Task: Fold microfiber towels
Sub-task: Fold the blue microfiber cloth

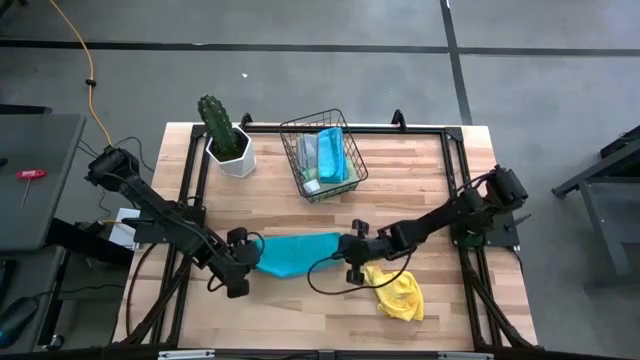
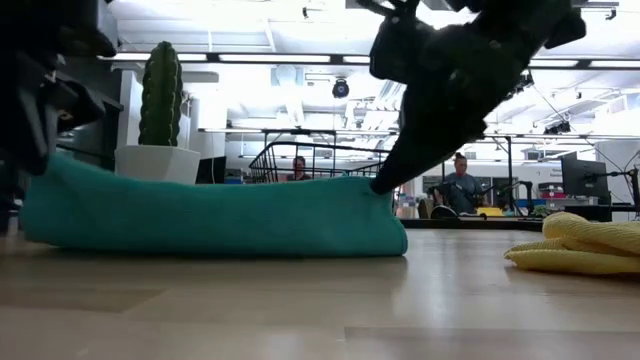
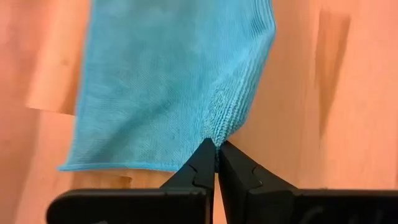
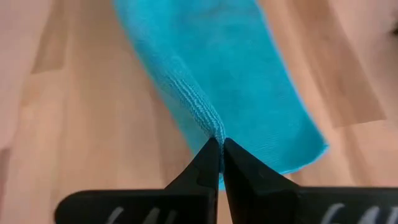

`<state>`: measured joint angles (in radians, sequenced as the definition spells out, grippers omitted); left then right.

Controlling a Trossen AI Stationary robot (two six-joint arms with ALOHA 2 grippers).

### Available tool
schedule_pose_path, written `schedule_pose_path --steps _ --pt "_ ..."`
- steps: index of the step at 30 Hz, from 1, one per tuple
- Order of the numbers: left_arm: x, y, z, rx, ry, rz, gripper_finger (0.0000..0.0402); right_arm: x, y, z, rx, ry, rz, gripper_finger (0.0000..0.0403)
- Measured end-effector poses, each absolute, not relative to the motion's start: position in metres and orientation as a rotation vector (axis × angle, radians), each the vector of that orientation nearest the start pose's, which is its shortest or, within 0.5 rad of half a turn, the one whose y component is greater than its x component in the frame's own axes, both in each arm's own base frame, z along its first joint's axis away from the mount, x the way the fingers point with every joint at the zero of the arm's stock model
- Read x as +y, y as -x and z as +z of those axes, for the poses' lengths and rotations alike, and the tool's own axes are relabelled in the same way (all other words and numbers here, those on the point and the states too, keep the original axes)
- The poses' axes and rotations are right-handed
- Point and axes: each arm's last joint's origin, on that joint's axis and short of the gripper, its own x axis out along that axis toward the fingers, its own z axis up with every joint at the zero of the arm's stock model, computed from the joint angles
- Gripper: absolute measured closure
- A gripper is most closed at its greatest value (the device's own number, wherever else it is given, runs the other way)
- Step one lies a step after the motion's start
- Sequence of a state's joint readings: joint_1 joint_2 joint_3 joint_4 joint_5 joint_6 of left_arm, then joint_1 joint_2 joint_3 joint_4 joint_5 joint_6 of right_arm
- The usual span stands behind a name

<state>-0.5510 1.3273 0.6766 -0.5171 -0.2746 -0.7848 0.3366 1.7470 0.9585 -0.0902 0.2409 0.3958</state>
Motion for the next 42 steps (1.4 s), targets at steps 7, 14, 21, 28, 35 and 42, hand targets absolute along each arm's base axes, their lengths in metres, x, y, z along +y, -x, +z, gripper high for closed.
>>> schedule_pose_path --steps 7,14,21,28,35,42 --pt "-0.1 -0.182 0.179 1.079 0.291 0.354 0.0401 0.091 -0.331 0.159 0.816 -0.167 -0.19 0.0403" --pt "-0.093 -0.171 0.162 1.103 0.337 0.46 0.0401 0.081 -0.332 0.159 0.806 -0.202 -0.265 0.0403" --pt "-0.09 -0.168 0.156 1.064 0.362 0.53 0.04 0.079 -0.332 0.159 0.807 -0.258 -0.296 0.0403" --pt "-0.106 -0.168 0.152 1.004 0.487 0.428 0.0401 0.096 -0.325 0.157 0.846 -0.259 -0.247 0.0403" --pt "-0.134 -0.166 0.153 0.92 0.603 0.308 0.0401 0.129 -0.314 0.157 0.881 -0.271 -0.117 0.0403" --pt "-0.159 -0.166 0.139 0.894 0.674 0.265 0.0401 0.158 -0.302 0.158 0.888 -0.303 -0.05 0.0403"
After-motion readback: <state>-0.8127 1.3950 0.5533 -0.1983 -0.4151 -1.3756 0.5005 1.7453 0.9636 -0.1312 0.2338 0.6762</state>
